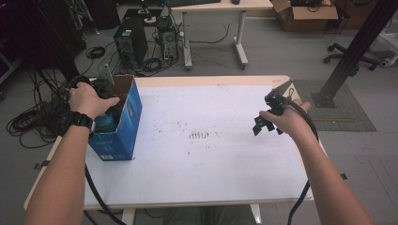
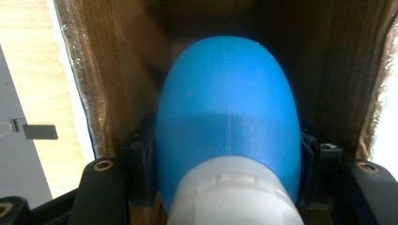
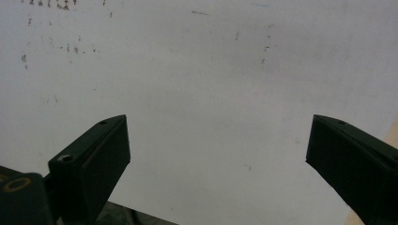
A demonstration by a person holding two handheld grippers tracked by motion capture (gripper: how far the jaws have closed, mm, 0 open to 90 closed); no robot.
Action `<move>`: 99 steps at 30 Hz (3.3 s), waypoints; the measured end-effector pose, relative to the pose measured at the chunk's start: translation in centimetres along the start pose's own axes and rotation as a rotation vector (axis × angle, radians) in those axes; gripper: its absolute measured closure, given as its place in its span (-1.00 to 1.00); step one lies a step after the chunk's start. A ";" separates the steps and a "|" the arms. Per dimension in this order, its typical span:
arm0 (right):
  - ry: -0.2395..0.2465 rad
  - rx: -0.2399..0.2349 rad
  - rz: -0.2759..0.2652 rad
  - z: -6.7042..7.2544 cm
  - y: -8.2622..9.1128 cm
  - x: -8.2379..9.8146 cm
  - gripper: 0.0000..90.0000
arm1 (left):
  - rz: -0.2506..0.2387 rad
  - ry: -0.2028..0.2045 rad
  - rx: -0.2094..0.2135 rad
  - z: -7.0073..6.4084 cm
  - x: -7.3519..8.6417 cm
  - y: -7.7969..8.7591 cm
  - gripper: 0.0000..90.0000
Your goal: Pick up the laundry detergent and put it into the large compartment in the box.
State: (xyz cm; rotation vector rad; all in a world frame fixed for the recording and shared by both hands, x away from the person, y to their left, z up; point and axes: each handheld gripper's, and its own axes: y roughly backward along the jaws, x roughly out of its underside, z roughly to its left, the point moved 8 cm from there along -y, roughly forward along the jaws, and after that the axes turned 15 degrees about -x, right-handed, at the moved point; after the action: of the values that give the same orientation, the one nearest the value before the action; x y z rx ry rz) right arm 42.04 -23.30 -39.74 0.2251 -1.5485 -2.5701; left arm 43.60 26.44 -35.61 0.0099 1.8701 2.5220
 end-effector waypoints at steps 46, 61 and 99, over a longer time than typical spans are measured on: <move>0.009 -0.012 -0.002 0.4 0.3 0.3 -0.85 | -0.053 -0.012 -0.039 0.9 0.0 4.5 -0.27; 0.020 -0.015 -0.002 1.2 0.6 0.5 -0.85 | -0.137 -0.050 -0.038 -1.6 0.1 10.1 -0.38; 0.052 -0.026 0.002 1.4 0.8 0.3 -0.86 | -0.159 -0.250 0.059 -15.8 -0.3 9.4 -0.88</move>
State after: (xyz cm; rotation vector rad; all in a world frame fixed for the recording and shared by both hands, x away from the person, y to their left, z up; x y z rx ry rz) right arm 41.47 -22.52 -38.42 0.2849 -1.4957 -2.5607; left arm 43.86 8.57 -31.18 0.1612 1.7713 2.2440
